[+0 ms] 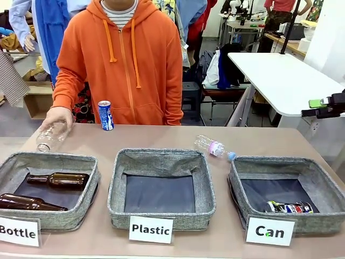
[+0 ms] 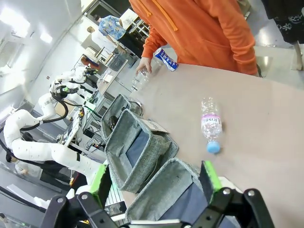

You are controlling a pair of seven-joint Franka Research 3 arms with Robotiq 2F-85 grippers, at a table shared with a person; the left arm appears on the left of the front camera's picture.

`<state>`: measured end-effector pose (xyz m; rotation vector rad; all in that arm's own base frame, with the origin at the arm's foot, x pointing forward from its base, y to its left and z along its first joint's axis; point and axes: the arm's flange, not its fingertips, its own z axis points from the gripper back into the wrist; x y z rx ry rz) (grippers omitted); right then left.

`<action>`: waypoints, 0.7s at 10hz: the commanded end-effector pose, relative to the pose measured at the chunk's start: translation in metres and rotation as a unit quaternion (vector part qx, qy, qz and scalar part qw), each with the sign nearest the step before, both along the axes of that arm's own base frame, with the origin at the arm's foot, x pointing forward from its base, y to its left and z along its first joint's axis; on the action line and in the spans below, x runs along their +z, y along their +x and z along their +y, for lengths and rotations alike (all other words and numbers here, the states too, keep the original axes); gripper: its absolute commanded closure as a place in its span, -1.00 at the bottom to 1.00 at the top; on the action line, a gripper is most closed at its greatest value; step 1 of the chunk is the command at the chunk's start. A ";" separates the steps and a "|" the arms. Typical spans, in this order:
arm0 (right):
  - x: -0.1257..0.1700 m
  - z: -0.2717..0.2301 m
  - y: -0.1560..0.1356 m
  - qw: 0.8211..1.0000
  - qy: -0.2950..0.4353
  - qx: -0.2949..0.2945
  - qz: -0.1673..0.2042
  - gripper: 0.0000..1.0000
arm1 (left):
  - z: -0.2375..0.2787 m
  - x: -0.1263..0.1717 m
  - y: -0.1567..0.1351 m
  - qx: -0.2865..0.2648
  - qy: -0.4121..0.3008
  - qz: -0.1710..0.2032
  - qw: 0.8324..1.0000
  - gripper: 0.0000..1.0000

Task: Sort the can waste into the basket.
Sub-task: Pick up the can waste from the table and place it in the right Fabric basket.

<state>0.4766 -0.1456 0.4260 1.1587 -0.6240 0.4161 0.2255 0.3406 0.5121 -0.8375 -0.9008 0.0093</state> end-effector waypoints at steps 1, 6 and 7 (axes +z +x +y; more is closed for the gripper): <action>-0.001 0.002 -0.005 1.000 -0.012 0.000 -0.010 -1.00 | -0.008 0.004 0.013 -0.014 0.008 -0.012 1.000 -1.00; -0.001 0.002 -0.005 1.000 -0.012 0.000 -0.010 -1.00 | -0.046 0.030 0.138 -0.117 0.047 0.073 0.989 -1.00; -0.001 0.002 -0.005 1.000 -0.012 0.000 -0.010 -1.00 | -0.041 0.034 0.131 -0.120 0.041 0.064 0.990 -1.00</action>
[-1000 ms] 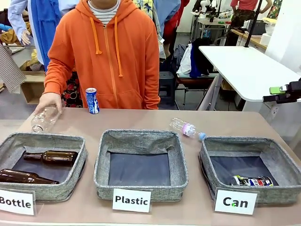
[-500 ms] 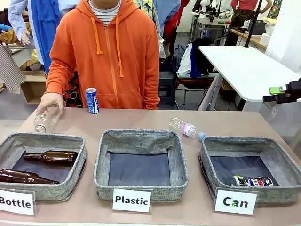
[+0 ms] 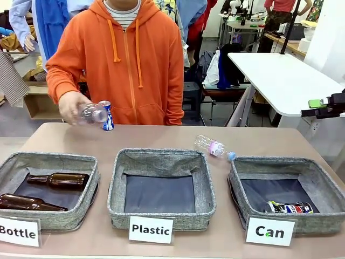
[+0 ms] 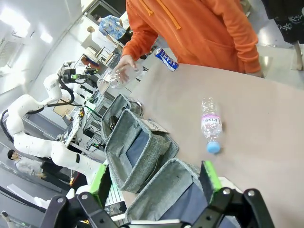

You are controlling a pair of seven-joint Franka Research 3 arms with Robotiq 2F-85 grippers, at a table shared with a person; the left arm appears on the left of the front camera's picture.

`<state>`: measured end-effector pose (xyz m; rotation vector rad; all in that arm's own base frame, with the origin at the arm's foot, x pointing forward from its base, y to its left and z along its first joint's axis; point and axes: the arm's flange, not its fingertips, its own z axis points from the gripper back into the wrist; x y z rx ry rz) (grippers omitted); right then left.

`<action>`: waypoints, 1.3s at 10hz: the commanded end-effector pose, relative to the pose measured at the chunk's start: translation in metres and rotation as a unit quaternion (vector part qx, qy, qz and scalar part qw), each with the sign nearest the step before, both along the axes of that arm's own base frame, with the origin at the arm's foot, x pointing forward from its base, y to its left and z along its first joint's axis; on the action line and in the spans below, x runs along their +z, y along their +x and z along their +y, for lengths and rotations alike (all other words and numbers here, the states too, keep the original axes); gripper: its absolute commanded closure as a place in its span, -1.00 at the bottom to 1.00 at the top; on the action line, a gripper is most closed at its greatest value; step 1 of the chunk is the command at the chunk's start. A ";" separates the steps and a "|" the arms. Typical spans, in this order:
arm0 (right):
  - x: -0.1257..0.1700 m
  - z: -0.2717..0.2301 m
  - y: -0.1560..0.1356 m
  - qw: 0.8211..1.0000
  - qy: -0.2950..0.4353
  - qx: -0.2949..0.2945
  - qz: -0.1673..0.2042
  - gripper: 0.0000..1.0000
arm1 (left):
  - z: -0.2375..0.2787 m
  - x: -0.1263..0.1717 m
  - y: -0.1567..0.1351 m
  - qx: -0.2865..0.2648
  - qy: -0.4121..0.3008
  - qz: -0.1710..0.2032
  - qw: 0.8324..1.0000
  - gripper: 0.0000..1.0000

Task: Sort the can waste into the basket.
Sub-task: Pick up the can waste from the table and place it in the right Fabric basket.

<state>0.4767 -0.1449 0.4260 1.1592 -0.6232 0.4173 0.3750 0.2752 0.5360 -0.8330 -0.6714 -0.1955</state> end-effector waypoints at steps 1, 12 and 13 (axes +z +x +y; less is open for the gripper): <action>-0.001 0.002 -0.005 1.000 -0.012 0.000 -0.010 -1.00 | 0.034 0.009 -0.038 0.017 -0.023 -0.010 1.000 -1.00; -0.001 0.002 -0.005 1.000 -0.012 0.000 -0.010 -1.00 | 0.017 -0.007 -0.065 0.010 -0.038 -0.035 0.999 -1.00; -0.001 0.002 -0.005 1.000 -0.012 0.000 -0.010 -1.00 | 0.002 0.000 -0.046 -0.006 -0.019 -0.023 1.000 -1.00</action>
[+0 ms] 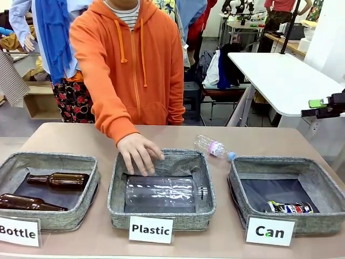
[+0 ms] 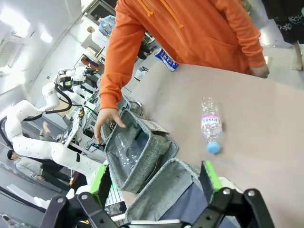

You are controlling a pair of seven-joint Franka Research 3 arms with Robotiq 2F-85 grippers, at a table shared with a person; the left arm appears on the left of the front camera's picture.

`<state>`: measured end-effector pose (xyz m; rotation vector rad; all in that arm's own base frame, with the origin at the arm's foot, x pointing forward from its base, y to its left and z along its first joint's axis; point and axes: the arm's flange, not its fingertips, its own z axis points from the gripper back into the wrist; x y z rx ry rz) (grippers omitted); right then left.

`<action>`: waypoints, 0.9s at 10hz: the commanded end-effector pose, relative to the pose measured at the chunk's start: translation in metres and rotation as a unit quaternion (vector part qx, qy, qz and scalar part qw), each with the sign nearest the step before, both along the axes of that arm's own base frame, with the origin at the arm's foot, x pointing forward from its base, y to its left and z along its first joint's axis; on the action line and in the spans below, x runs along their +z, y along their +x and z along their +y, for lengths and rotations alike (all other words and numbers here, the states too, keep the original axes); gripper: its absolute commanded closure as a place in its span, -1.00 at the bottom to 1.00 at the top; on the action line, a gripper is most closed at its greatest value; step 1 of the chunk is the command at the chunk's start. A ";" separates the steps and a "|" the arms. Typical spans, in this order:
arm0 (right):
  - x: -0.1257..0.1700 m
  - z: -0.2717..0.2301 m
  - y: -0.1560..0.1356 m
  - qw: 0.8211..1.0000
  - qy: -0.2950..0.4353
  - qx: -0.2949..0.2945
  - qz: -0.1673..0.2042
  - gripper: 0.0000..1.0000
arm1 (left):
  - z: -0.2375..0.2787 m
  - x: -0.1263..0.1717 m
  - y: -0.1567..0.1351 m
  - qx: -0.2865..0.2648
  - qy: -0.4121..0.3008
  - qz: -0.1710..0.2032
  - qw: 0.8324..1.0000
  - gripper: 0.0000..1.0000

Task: Sort the can waste into the basket.
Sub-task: Pick up the can waste from the table and place it in the right Fabric basket.

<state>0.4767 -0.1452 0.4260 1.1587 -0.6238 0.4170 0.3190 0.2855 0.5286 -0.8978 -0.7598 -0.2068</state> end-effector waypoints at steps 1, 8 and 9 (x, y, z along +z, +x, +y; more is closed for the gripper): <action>-0.001 0.002 -0.005 1.000 -0.012 0.000 -0.010 -1.00 | -0.028 0.012 0.038 -0.031 0.035 0.036 0.998 -1.00; -0.001 0.002 -0.005 1.000 -0.012 0.000 -0.010 -1.00 | -0.012 0.010 0.042 0.004 0.009 0.057 0.998 -1.00; -0.001 0.002 -0.005 1.000 -0.012 0.000 -0.010 -1.00 | -0.008 -0.002 0.021 0.015 -0.002 0.041 0.999 -1.00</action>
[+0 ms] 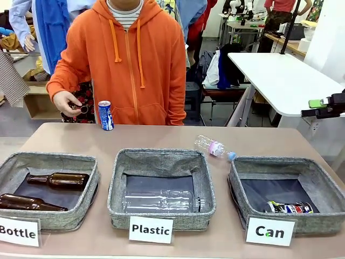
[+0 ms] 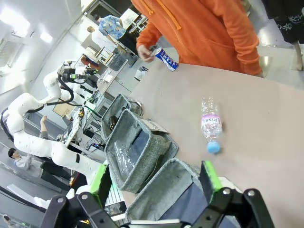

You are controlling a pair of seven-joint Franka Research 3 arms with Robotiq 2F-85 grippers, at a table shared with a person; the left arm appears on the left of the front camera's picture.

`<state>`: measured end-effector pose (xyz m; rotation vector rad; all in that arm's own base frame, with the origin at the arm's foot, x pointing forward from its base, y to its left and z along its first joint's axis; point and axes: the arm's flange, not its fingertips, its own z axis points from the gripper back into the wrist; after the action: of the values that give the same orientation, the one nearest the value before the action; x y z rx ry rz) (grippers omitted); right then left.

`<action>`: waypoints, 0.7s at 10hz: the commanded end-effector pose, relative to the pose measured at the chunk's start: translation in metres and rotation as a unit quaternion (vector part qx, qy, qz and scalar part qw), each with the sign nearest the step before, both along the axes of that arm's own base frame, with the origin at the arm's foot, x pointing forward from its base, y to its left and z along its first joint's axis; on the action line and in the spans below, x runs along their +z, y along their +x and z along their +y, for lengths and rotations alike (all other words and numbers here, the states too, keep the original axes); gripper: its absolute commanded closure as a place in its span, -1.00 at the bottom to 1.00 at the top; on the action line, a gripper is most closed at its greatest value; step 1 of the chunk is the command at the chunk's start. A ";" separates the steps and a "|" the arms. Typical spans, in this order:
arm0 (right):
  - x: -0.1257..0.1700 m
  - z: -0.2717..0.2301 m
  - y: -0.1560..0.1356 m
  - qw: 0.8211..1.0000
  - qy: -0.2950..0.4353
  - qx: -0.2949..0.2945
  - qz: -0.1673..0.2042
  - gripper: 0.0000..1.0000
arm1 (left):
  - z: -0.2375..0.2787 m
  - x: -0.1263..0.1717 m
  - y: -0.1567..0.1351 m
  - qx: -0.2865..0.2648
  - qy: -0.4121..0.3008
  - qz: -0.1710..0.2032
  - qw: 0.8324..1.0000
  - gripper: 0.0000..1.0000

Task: Sort the can waste into the basket.
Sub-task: Pick up the can waste from the table and place it in the right Fabric basket.

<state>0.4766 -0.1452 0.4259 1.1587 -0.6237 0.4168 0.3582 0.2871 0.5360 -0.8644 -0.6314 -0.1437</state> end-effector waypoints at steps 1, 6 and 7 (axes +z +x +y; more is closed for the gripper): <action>-0.001 0.002 -0.005 1.000 -0.012 0.000 -0.010 -1.00 | -0.013 -0.016 -0.022 0.008 -0.017 -0.029 0.999 -1.00; -0.001 0.002 -0.005 1.000 -0.012 0.000 -0.010 -1.00 | -0.094 -0.005 0.080 -0.047 0.118 -0.023 0.992 -1.00; -0.001 0.002 -0.005 1.000 -0.012 0.000 -0.010 -1.00 | -0.114 -0.009 0.105 -0.073 0.147 -0.055 0.985 -1.00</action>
<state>0.4767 -0.1449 0.4261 1.1586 -0.6237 0.4175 0.4472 0.1710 0.5333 -0.6928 -0.6194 -0.3491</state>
